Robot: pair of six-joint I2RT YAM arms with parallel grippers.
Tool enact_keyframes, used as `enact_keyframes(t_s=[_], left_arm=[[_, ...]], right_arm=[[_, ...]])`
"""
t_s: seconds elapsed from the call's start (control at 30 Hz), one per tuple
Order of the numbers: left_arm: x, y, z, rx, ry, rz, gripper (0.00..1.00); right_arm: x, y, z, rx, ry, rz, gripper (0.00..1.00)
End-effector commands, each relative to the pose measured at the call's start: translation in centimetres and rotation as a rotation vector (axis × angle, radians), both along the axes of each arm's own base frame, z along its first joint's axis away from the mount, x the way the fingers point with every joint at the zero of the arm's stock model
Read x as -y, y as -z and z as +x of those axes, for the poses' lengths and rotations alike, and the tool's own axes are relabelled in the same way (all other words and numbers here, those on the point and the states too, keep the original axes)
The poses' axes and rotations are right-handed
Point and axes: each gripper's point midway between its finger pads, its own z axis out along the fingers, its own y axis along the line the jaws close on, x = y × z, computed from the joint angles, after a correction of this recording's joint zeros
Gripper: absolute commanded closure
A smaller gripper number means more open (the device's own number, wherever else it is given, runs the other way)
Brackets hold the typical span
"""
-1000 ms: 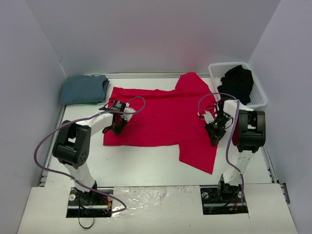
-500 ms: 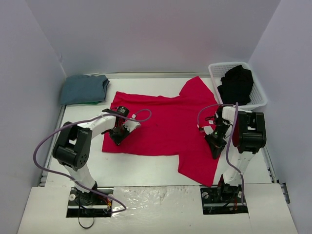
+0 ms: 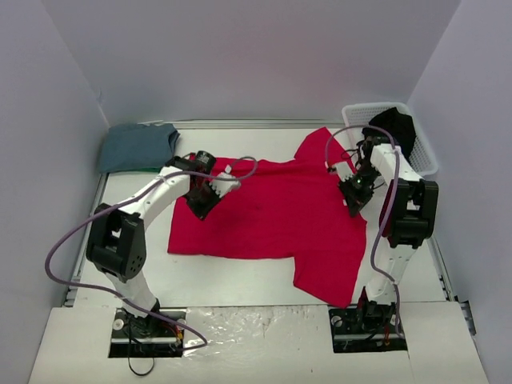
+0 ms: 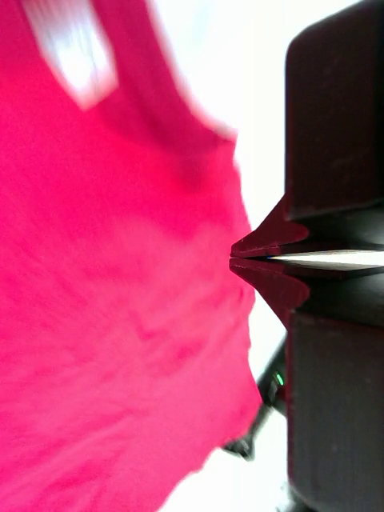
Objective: Fold and stack the t-shirts
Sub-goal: Flatten out the tshirt
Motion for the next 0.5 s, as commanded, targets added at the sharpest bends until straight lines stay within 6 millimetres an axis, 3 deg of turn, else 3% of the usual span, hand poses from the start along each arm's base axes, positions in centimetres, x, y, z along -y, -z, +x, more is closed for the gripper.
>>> enact_keyframes(t_s=[0.0,0.13,0.2,0.27,0.33,0.47], left_arm=[[1.0,-7.1,2.3,0.171,0.013,-0.104,0.98],[0.1,-11.9,6.9,0.363,-0.117,-0.132,0.98],[-0.8,-13.1,8.6,0.447,-0.179,-0.107,0.98],[-2.7,-13.8,9.8,0.532,-0.226,-0.024,0.98],[-4.4,-14.7,11.4,0.630,-0.278,0.049,0.98],[-6.4,-15.2,12.5,0.685,-0.353,0.089,0.98]], right_arm=[[0.2,-4.0,0.9,0.055,-0.059,0.022,1.00],[-0.1,-4.8,5.3,0.156,-0.034,0.042,1.00],[-0.4,-5.0,7.8,0.222,-0.008,0.040,1.00],[-0.7,-4.1,10.0,0.250,-0.006,0.030,1.00],[-0.9,-4.8,12.5,0.311,0.002,0.020,1.00],[-2.7,-3.9,16.3,0.395,-0.078,-0.011,1.00]])
